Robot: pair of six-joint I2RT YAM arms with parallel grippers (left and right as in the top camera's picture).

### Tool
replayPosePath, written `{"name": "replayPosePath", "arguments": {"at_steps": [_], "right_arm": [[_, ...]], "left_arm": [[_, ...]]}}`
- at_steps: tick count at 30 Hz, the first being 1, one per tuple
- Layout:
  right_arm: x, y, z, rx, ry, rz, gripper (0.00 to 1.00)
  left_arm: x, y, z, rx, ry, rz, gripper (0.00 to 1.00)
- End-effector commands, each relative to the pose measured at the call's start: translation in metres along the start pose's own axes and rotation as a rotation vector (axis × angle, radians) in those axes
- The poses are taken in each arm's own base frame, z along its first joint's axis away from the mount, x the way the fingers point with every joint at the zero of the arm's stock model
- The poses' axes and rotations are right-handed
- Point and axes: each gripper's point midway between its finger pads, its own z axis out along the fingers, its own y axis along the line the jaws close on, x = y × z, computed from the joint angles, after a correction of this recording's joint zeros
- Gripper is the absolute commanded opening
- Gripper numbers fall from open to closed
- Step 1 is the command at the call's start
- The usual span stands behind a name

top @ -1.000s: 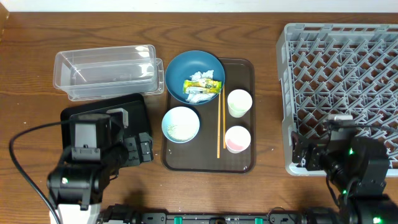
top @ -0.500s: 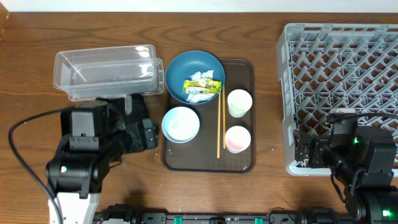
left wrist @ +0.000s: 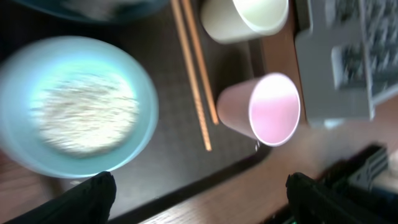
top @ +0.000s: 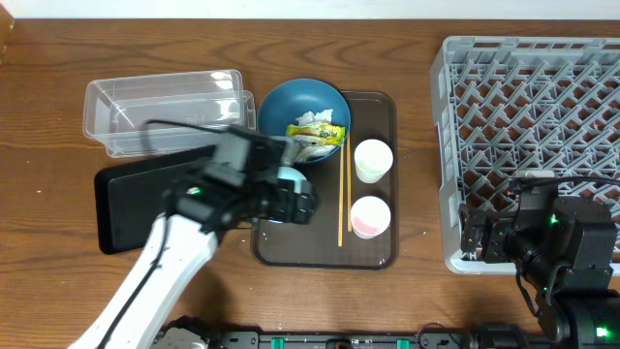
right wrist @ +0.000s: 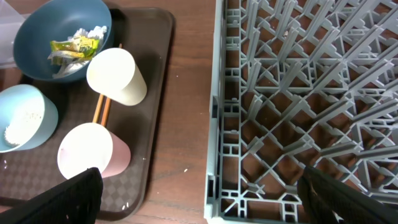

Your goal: Sort waste into correct bins and load items into the dishwasher rack

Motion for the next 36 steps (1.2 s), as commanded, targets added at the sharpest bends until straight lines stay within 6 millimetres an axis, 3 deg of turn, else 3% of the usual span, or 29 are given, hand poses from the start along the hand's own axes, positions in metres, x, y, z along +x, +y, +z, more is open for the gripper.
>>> {"name": "replayPosePath", "arguments": {"at_steps": [1, 8, 14, 18, 21, 29, 33, 36], "right_arm": [[-0.006, 0.0, -0.005, 0.004, -0.019, -0.016, 0.99], [-0.006, -0.001, -0.005, 0.009, -0.019, -0.016, 0.99], [-0.006, 0.0, -0.005, 0.008, -0.018, -0.016, 0.99], [-0.006, 0.0, -0.005, 0.008, -0.018, -0.016, 0.99], [-0.006, 0.0, -0.005, 0.008, -0.018, -0.016, 0.99], [-0.005, -0.001, -0.005, 0.009, -0.013, -0.015, 0.99], [-0.003, -0.006, -0.005, 0.041, -0.008, -0.014, 0.99], [-0.002, -0.025, -0.006, 0.15, -0.008, 0.024, 0.99]], "left_arm": [[0.007, -0.017, 0.021, 0.024, 0.072, 0.038, 0.91], [0.024, -0.036, 0.071, 0.041, 0.18, 0.118, 0.88], [0.028, -0.038, 0.101, 0.043, 0.215, 0.139, 0.84], [0.027, -0.034, 0.117, 0.041, 0.221, 0.137, 0.74], [0.026, -0.032, 0.125, 0.037, 0.226, 0.115, 0.61], [0.027, -0.03, 0.129, 0.032, 0.23, 0.083, 0.08], [0.023, -0.032, 0.119, 0.037, 0.213, 0.063, 0.06], [0.013, -0.032, 0.101, 0.044, 0.17, 0.04, 0.06]]}}
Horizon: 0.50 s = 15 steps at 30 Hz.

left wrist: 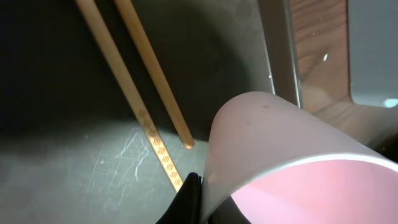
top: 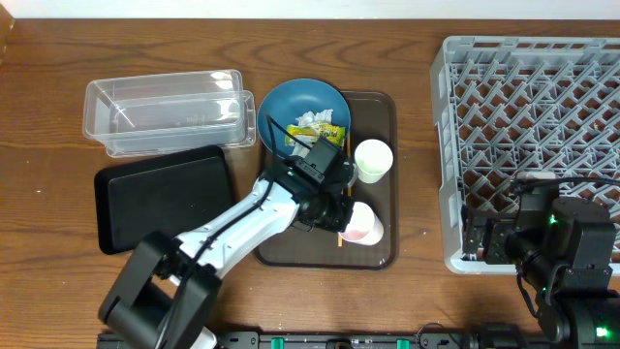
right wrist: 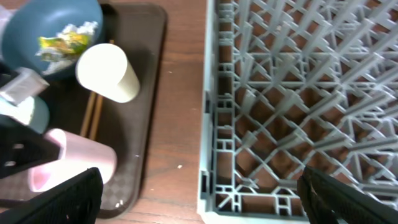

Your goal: Sort waste into correct bins and load items into the dishwasher rack

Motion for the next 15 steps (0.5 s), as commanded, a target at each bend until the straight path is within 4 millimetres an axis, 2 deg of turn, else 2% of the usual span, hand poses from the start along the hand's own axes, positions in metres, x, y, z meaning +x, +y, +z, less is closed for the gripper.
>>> {"name": "replayPosePath", "arguments": {"at_steps": [1, 4, 7, 11, 15], "right_arm": [[-0.006, -0.023, -0.006, 0.139, -0.024, 0.048, 0.99], [-0.005, -0.03, -0.005, 0.179, -0.019, 0.083, 0.92], [-0.003, -0.013, 0.003, 0.077, 0.014, 0.062, 0.91], [-0.003, 0.039, 0.012, -0.228, 0.061, -0.074, 0.94], [-0.005, 0.102, 0.002, -0.649, 0.05, -0.231, 0.97]], "left_arm": [[-0.016, -0.008, -0.036, 0.031, -0.096, -0.023, 0.06], [-0.023, -0.005, -0.068, 0.042, -0.168, -0.08, 0.06], [-0.031, -0.006, -0.103, 0.124, -0.246, -0.15, 0.06], [-0.039, -0.026, -0.141, 0.373, -0.277, -0.149, 0.06], [-0.038, -0.049, -0.17, 0.64, -0.243, -0.1, 0.06]]}}
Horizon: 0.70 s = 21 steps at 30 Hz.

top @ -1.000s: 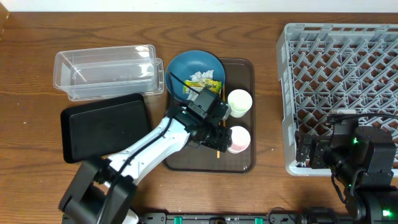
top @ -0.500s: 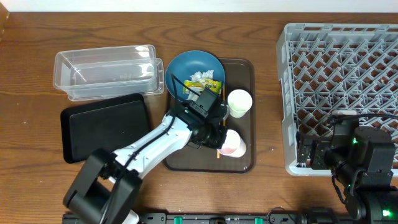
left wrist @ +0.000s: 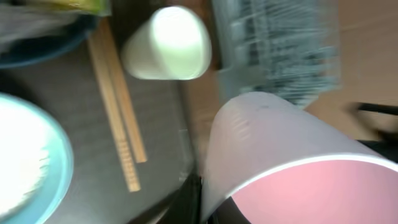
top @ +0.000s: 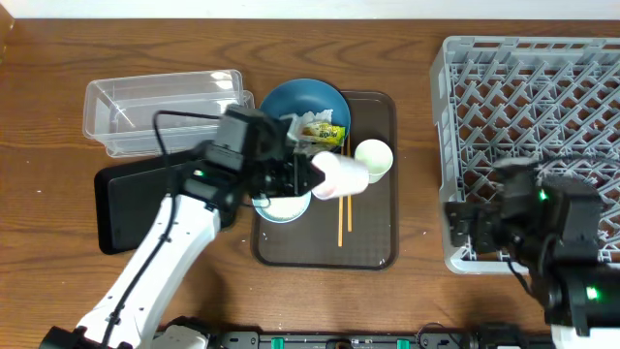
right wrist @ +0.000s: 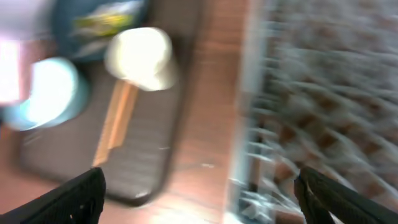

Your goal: Sort waste into correct bins and load items into the dishwasher rack

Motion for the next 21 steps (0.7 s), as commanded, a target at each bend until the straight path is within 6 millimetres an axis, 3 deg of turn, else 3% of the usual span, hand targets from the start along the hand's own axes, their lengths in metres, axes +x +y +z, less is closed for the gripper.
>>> {"name": "replayPosePath", "arguments": {"at_steps": [1, 6, 11, 21], "right_arm": [[-0.01, 0.074, -0.009, -0.465, -0.047, -0.201, 0.97], [-0.022, 0.108, -0.019, -0.759, -0.112, -0.283, 0.99], [-0.032, 0.116, -0.016, -0.88, -0.145, -0.297, 0.99], [-0.042, 0.125, -0.015, -1.024, -0.193, -0.328, 0.99]], "left_arm": [[0.009, -0.048, -0.018, 0.311, 0.108, -0.003, 0.06], [0.008, -0.051, -0.022, 0.35, 0.123, -0.027, 0.06], [0.011, -0.067, -0.029, 0.442, 0.155, -0.013, 0.06], [0.015, -0.072, -0.029, 0.463, 0.184, -0.042, 0.06]]}}
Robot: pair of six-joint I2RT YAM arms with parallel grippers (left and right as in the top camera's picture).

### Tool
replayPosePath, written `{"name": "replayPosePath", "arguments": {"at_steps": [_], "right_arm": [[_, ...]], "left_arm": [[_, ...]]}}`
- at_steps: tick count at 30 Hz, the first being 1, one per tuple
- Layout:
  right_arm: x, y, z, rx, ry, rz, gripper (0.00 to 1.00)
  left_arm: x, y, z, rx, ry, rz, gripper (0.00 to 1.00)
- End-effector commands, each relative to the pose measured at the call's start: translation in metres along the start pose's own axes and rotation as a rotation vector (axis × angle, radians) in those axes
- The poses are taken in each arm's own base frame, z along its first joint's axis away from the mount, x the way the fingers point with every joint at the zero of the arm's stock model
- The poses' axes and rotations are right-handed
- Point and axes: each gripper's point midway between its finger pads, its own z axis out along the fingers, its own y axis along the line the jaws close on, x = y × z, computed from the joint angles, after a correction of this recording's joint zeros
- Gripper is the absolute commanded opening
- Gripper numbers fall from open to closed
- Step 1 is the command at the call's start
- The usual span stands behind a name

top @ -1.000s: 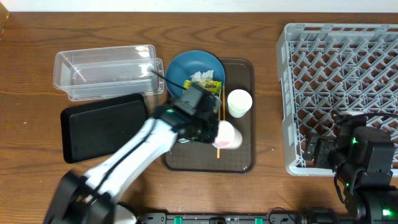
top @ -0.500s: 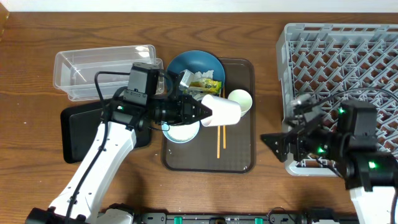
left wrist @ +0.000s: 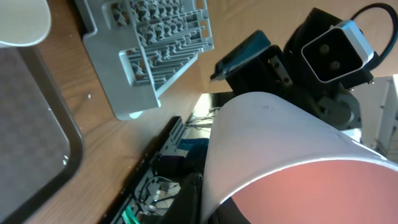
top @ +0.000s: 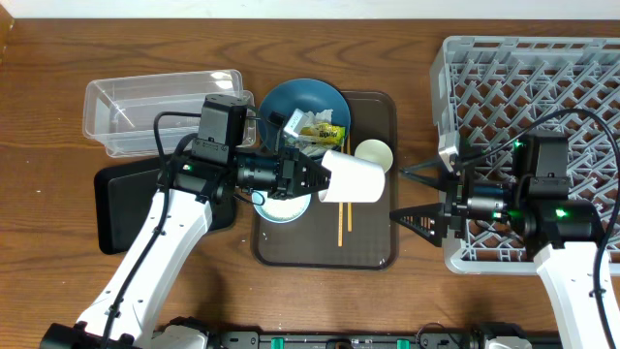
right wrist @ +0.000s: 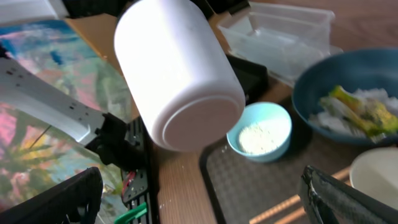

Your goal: Sort waste into correct bins and load items into the dishwasher rack

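The pink cup hangs sideways above the brown tray, base pointing right. My left gripper is shut on its rim. In the left wrist view the cup fills the lower right, with the gripper pinching its wall. My right gripper stands open left of the grey dishwasher rack, facing the cup and apart from it. The right wrist view shows the cup's base above that open gripper.
On the tray are a cream cup, chopsticks and a light blue bowl. A dark blue bowl with wrappers sits at the tray's back. A clear container and a black tray lie to the left.
The held pink cup has moved a little right and turned level, base toward the rack. My right gripper has swung away from the rack's corner to face the cup, open.
My left gripper hovered open over the light blue bowl while the pink cup lay on the tray. Then it was shut on the cup's rim on the tray. Then the cup was up near the dark blue bowl, and now it hangs level before my open right gripper.
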Motion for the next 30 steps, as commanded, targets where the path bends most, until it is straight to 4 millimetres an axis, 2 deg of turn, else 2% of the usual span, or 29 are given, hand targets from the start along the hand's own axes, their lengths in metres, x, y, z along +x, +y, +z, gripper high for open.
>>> {"name": "replayPosePath", "arguments": {"at_steps": [1, 6, 11, 17, 25, 30], "right_arm": [[-0.012, 0.017, 0.003, -0.105, -0.035, -0.058, 0.99], [-0.012, 0.022, 0.012, -0.136, -0.021, -0.1, 0.99], [-0.011, 0.019, 0.019, -0.108, 0.006, -0.087, 0.99], [-0.018, 0.018, 0.02, -0.11, -0.009, -0.089, 0.96], [-0.022, 0.017, 0.02, -0.108, -0.019, -0.089, 0.83], [-0.022, 0.017, 0.02, -0.107, -0.018, -0.088, 0.66]], "left_arm": [[0.002, -0.012, 0.002, 0.041, 0.029, 0.01, 0.06], [0.003, -0.02, 0.01, 0.056, 0.047, 0.021, 0.06], [0.004, -0.028, 0.018, 0.074, 0.063, 0.04, 0.06], [0.009, -0.029, 0.027, 0.063, 0.08, 0.043, 0.06], [0.01, -0.027, 0.032, 0.04, 0.075, 0.046, 0.06], [0.007, -0.029, 0.033, 0.046, 0.069, 0.052, 0.06]]}}
